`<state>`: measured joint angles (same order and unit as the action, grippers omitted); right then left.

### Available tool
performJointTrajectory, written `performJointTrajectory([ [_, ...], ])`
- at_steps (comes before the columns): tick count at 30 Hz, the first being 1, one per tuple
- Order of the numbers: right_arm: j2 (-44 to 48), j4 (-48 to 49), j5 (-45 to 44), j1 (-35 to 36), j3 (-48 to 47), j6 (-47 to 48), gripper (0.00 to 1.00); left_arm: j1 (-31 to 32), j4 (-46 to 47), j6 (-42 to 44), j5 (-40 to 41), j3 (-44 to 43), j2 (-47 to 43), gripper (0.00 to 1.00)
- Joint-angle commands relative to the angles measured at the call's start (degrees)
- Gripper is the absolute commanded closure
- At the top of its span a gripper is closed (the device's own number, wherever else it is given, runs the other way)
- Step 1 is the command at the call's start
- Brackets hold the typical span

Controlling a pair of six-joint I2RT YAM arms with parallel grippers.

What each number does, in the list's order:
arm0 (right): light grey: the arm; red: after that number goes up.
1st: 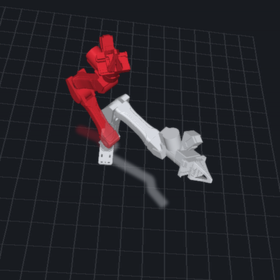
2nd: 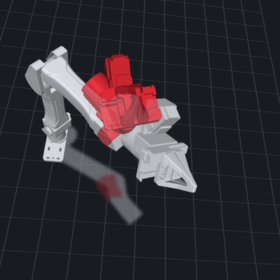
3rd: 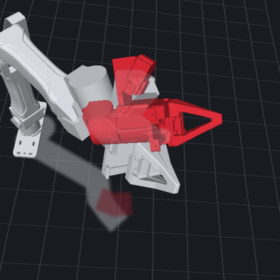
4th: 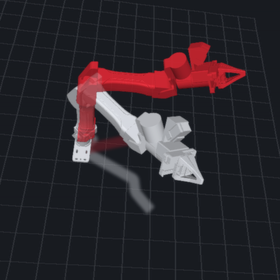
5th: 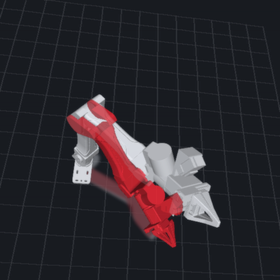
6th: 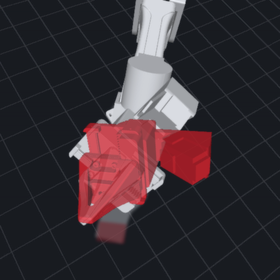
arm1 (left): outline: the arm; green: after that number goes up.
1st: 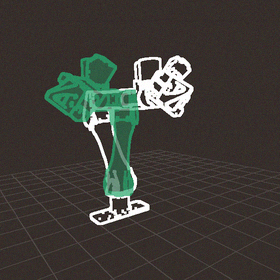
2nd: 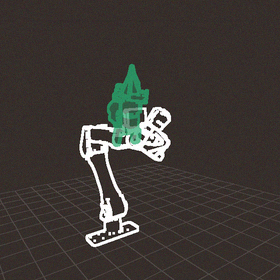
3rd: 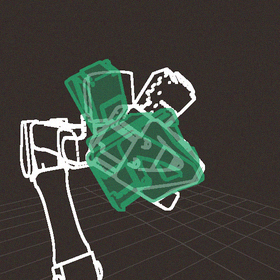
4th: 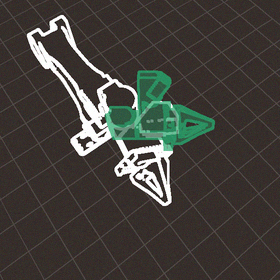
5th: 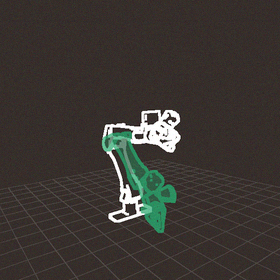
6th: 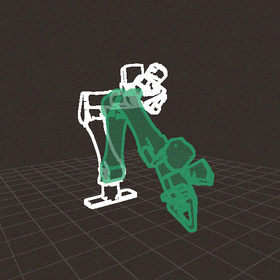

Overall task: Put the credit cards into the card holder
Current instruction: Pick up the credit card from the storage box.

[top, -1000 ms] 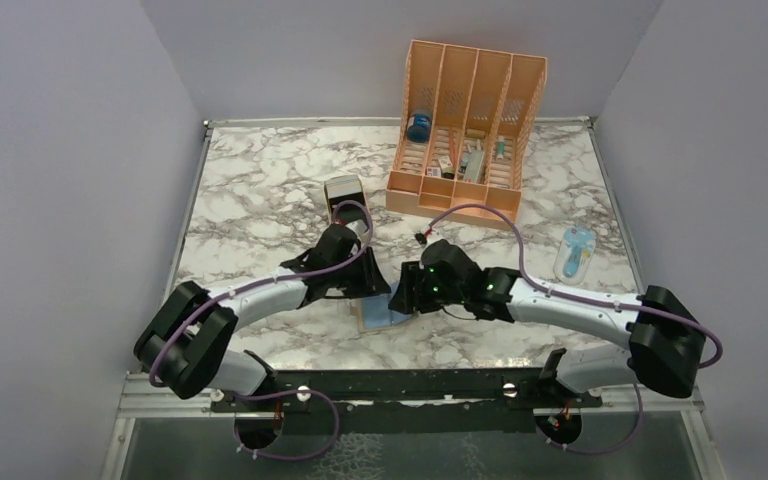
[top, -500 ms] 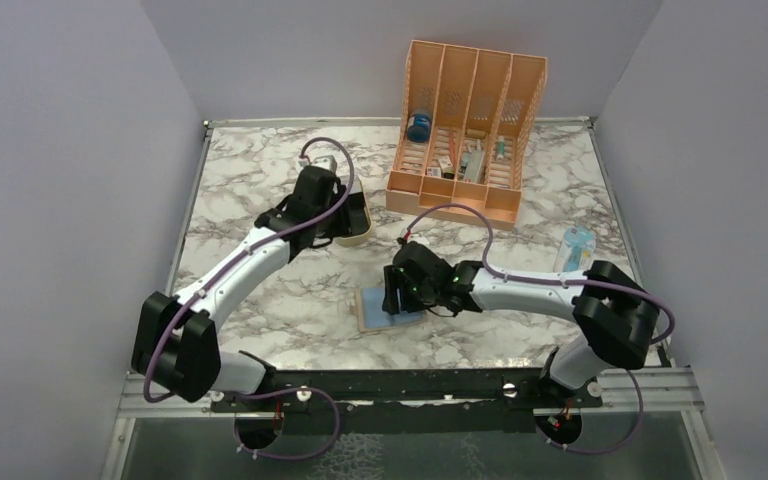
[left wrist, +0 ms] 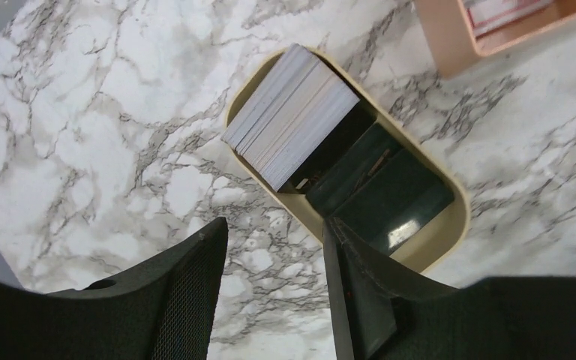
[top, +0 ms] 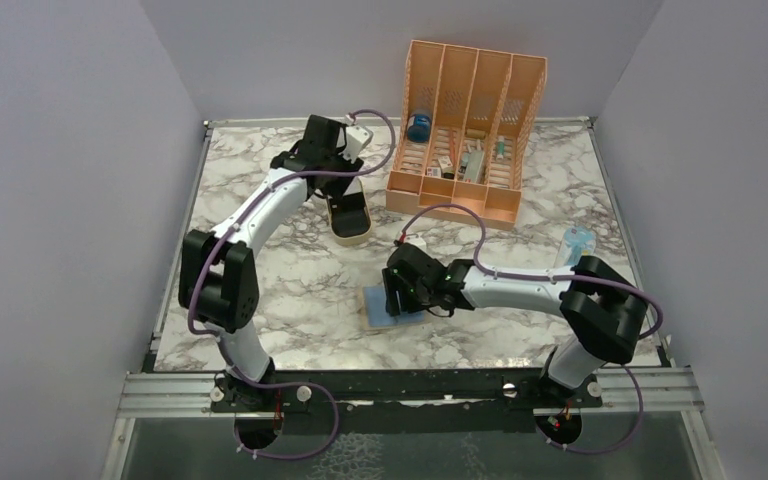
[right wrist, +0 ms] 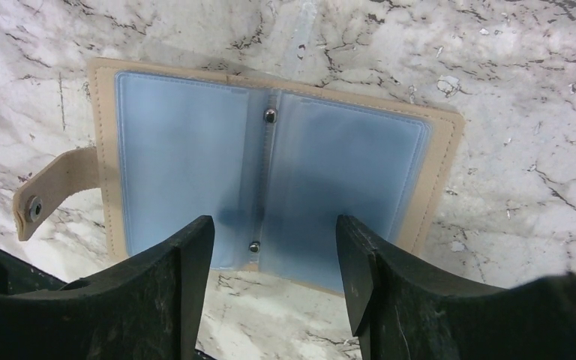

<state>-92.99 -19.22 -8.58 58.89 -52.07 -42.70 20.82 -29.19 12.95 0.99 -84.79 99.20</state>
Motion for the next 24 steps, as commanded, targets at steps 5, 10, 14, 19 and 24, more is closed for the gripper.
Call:
performJointTrajectory([
  [5,0.98,-0.84,-2.57,0.30,-1.34,0.90,0.39,0.18,-4.07,24.45,-5.62,-1.79,4.85,0.47],
  [10,0.28,-0.59,-1.60,0.34,-2.14,0.18,0.39,0.12,-3.65,26.13,-6.90,-4.97,8.38,0.47],
  [14,-0.33,-1.61,-2.04,0.28,-3.59,0.50,0.39,0.10,-3.67,24.05,-5.78,-8.76,12.01,0.47],
  [19,-0.22,-2.10,-1.63,0.27,-4.44,0.60,0.39,0.11,-3.35,25.88,-7.56,-10.07,14.43,0.48],
  [24,0.66,-1.96,-1.75,0.33,-4.31,0.42,0.39,0.18,-2.33,27.65,-7.51,-9.70,15.90,0.48],
])
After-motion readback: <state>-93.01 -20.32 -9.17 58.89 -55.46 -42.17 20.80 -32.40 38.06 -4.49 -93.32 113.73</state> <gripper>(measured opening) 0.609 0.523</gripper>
